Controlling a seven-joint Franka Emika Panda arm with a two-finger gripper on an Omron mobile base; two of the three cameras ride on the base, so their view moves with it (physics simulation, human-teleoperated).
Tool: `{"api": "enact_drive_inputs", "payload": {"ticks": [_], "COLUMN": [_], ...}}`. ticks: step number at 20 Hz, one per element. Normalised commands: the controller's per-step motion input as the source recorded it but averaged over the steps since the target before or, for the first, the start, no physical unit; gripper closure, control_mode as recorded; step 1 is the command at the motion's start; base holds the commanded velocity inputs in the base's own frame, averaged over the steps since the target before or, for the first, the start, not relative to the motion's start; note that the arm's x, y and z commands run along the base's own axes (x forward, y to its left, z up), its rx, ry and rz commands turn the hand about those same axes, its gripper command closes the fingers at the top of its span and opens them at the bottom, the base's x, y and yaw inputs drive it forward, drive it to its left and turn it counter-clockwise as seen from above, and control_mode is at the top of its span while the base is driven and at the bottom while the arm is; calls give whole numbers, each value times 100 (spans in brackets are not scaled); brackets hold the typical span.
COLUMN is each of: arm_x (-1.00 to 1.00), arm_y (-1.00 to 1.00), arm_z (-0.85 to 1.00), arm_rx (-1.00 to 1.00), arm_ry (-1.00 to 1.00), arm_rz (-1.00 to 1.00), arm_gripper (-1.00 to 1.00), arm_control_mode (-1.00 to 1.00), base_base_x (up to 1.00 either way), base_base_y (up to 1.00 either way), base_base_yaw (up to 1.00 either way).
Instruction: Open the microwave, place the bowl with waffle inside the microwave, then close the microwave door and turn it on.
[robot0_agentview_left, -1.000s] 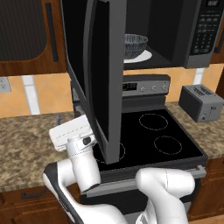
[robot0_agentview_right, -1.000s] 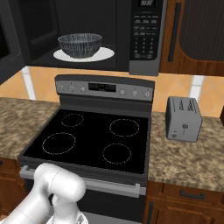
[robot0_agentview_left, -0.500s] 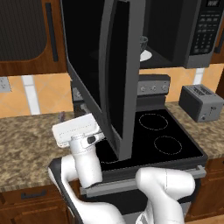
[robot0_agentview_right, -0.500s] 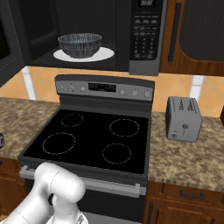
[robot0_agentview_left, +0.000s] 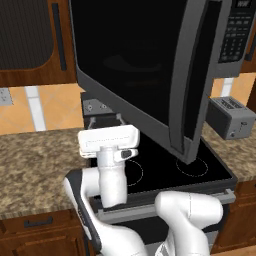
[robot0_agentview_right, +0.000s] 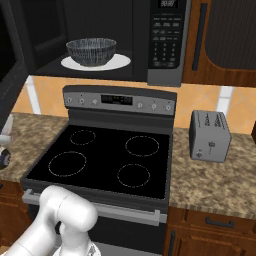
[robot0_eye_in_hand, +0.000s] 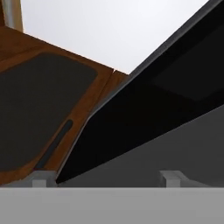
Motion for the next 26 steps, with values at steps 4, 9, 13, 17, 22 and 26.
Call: {"api": "enact_drive_inputs", "payload": {"ticks": [4, 9, 13, 17, 22, 26], "arm_x": [8, 9, 14, 14, 9, 14], "arm_y": [-57, -57, -54, -50, -34, -20], "arm_z": [14, 17, 17, 13, 6, 5], "arm_rx": [25, 25, 25, 24, 17, 7], "arm_ry": [-15, -16, -15, -11, -4, 0], "arm_rz": [0, 0, 1, 1, 0, 0], "arm_gripper": [-100, -100, -100, -100, -100, -100], "arm_control_mode": [-100, -100, -100, -100, -100, -100], "base_base_x": [0, 0, 0, 0, 0, 0], "base_base_y": [0, 0, 0, 0, 0, 0], "base_base_yaw": [0, 0, 0, 0, 0, 0]}}
